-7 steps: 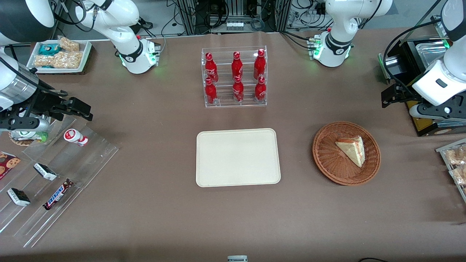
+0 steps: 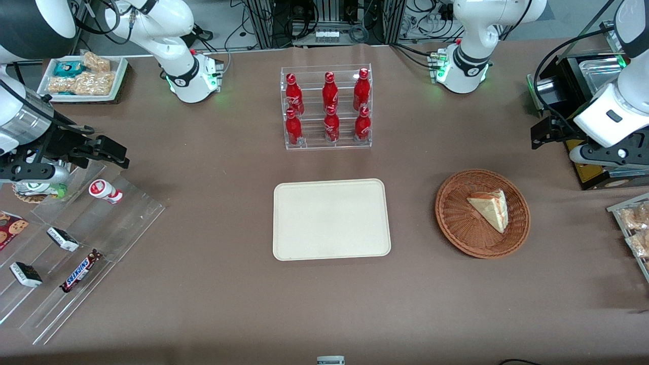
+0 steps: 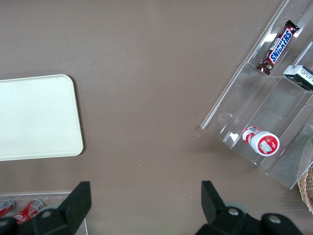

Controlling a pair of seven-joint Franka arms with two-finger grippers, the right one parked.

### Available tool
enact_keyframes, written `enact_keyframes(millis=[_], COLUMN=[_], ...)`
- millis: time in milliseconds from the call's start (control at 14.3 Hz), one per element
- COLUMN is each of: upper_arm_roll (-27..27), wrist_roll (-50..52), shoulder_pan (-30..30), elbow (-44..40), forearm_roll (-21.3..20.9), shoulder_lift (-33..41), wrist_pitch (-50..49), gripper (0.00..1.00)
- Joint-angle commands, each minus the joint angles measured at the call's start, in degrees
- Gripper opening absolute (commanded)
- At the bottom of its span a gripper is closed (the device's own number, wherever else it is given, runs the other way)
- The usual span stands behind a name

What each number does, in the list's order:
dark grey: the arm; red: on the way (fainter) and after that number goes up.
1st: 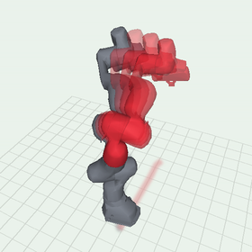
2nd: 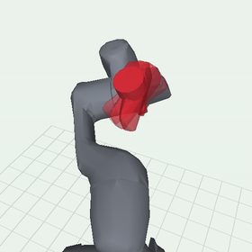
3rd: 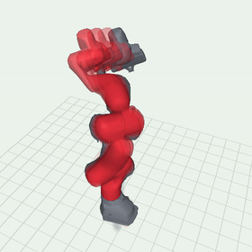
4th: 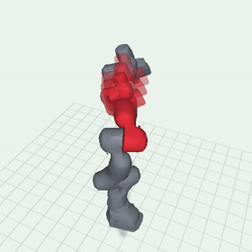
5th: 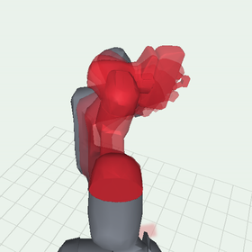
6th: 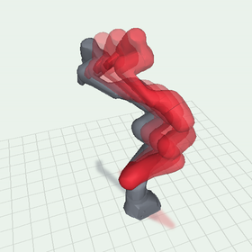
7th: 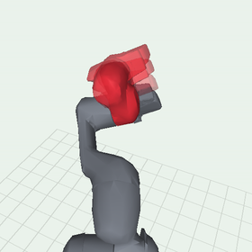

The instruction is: Place sandwich from basket to tray

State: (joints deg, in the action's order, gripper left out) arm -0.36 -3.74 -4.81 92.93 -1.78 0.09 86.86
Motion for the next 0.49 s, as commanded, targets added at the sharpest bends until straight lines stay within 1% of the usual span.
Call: enact_keyframes(millis=[0, 70, 209, 419], upper_arm_roll=[0.0, -0.34, -0.61, -0.7], wrist_roll=[0.93, 0.93, 1.19, 1.28], shoulder_pan=[0.06, 0.06, -0.03, 0.06], elbow=[1.28, 2.24, 6.01, 16.28], forearm_roll=[-0.6, -0.08, -0.42, -0.68], shoulder_lift=[-0.35, -0.88, -2.03, -1.24], wrist_pitch=[-1.08, -0.12, 3.47, 15.31], gripper=[1.0, 1.0, 1.0, 1.0])
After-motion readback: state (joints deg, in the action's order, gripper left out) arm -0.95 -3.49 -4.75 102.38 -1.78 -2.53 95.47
